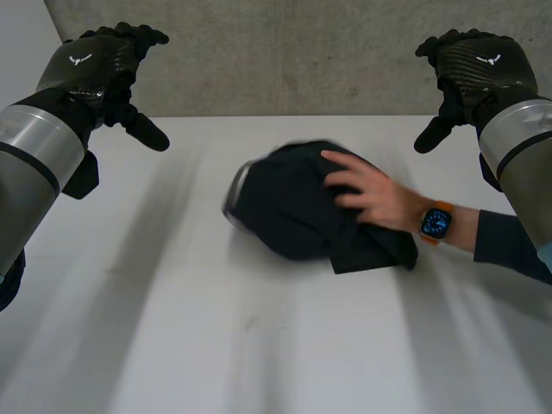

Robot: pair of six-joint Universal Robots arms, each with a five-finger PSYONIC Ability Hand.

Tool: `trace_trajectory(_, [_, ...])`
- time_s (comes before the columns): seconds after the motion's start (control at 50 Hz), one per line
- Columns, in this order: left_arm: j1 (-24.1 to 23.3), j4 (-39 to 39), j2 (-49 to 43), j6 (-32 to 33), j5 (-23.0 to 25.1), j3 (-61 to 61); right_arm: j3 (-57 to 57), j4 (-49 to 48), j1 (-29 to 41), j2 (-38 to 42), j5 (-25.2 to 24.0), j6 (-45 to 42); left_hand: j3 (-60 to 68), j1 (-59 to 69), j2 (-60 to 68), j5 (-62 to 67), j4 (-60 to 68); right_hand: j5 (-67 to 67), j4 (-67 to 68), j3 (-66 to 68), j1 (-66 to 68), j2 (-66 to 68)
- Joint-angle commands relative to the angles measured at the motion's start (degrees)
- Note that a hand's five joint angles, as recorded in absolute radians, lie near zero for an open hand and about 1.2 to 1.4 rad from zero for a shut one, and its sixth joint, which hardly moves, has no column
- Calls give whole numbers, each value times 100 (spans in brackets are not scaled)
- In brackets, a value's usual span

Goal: Fold the shorts.

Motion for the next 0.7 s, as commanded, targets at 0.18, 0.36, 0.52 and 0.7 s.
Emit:
trace_trajectory(0.18, [0,0,-35,8,0,27,8,0,59,-2,-2,0,-180,-119,-171,-245,-199,-297,-384,-149,-77,-281])
trace_trajectory(0.36, [-26,0,-122,70,61,9,-18,0,59,7,-37,0,-130,-68,-121,-195,-149,-297,-384,-149,-77,-281])
trace_trajectory(0.52, [-535,-70,-790,903,97,-70,-167,289,42,34,-616,-272,55,117,65,-10,36,-297,-384,-149,-77,-281])
trace_trajectory(0.7, [-1687,8,-1415,2047,44,-781,140,747,-11,183,-863,-738,89,150,98,24,70,-297,-384,-149,-77,-281])
